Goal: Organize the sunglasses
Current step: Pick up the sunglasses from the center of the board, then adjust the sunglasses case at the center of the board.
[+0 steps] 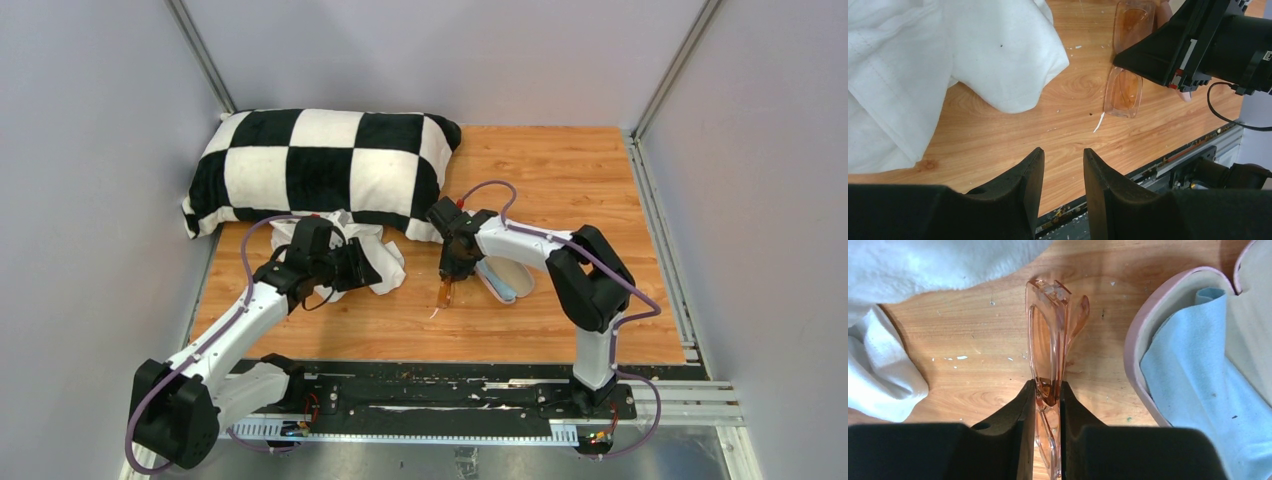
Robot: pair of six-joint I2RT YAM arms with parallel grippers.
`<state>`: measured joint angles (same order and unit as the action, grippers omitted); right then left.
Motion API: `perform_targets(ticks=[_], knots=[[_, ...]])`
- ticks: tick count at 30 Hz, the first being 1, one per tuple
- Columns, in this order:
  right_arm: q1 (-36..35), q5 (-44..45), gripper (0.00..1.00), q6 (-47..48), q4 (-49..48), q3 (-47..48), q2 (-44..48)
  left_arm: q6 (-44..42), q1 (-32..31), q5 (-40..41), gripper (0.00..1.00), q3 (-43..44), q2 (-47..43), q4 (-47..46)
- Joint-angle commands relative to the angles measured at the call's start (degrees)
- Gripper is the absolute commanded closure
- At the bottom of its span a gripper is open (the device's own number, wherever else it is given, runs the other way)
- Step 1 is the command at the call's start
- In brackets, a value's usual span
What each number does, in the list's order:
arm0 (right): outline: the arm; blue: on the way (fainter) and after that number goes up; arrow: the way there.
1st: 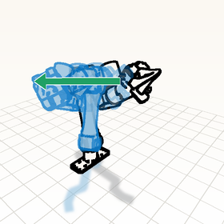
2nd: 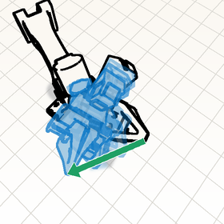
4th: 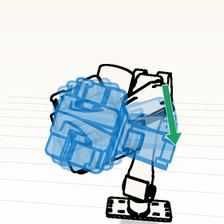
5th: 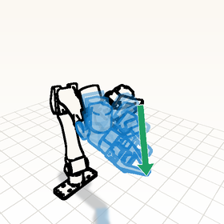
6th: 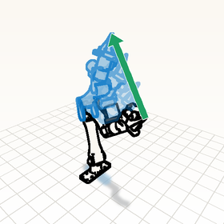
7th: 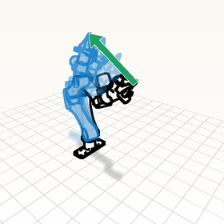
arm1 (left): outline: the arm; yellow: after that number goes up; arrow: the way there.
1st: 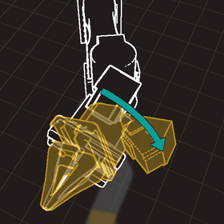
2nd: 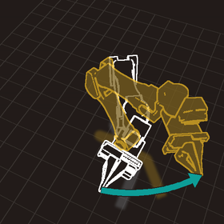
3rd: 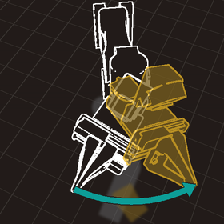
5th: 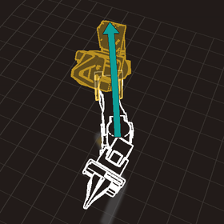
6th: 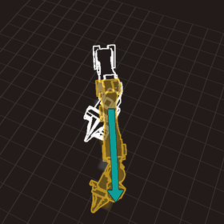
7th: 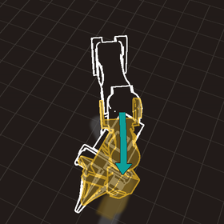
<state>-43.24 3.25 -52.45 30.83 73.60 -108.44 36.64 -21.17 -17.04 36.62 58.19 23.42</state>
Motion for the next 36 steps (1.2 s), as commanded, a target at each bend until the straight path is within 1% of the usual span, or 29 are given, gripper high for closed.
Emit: perform_targets(ticks=[1,5,9,11,14,15,18,20,23,26,28,32,34,36], knots=[[-0.92,0.77,0.86,7.1,-0.24,-1.14,4.04,0.0,0.25,-2.06,0.6,-0.59,0.7,-1.76],[-0.9,-0.4,0.87,12.62,-1.45,-2.38,7.97,0.1,0.21,-2.7,0.6,0.04,1.16,-2.09],[-0.17,-0.26,0.86,15.96,-1.11,-4.24,13.92,0.55,-0.39,-3.39,0.59,0.87,2.35,-3.07],[1.55,-0.71,0.86,16.88,-0.45,-5.55,17.94,0.69,-1.97,-2.8,0.58,1.82,3.97,-3.63],[6.5,-1.38,0.86,17.31,1.23,-8.54,24.11,0.25,-6.9,-2.19,0.55,4.76,7.83,-5.18],[8.69,-1.39,0.86,17.4,2.05,-9.75,26.48,-0.18,-9.91,-1.61,0.55,7.1,9.52,-5.18],[17.52,-2.26,0.86,17.82,3.75,-14.13,33.69,-1.87,-16.11,-0.41,0.53,14.37,16.45,-4.31],[23.58,-4.39,0.85,18.43,4.37,-17.33,38.56,-3.32,-19.19,-0.09,0.53,20.66,22.18,-3.06],[31.45,-4.7,0.84,18.66,4.85,-21.74,44.97,-7.1,-22.44,0.89,0.54,31.17,32.21,-0.12],[37.89,-6.7,0.84,18.57,6.28,-24.95,49.69,-9.36,-23.12,0.79,0.55,43.01,43.4,3.16],[41.25,-7.76,0.84,18.47,7.34,-26.18,52.33,-10.56,-23.11,1.82,0.55,50.06,49.11,4.68],[44.88,-9.61,0.84,18.63,9.02,-27.57,55.0,-13.73,-23.04,5.44,0.55,65.92,61.27,11.59],[45.53,-10.19,0.84,19.05,9.53,-27.87,55.71,-14.36,-22.96,7.02,0.55,71.54,66.05,13.94],[45.97,-10.29,0.84,19.39,10.3,-27.9,56.01,-14.26,-22.8,9.31,0.55,74.52,68.89,15.05]])
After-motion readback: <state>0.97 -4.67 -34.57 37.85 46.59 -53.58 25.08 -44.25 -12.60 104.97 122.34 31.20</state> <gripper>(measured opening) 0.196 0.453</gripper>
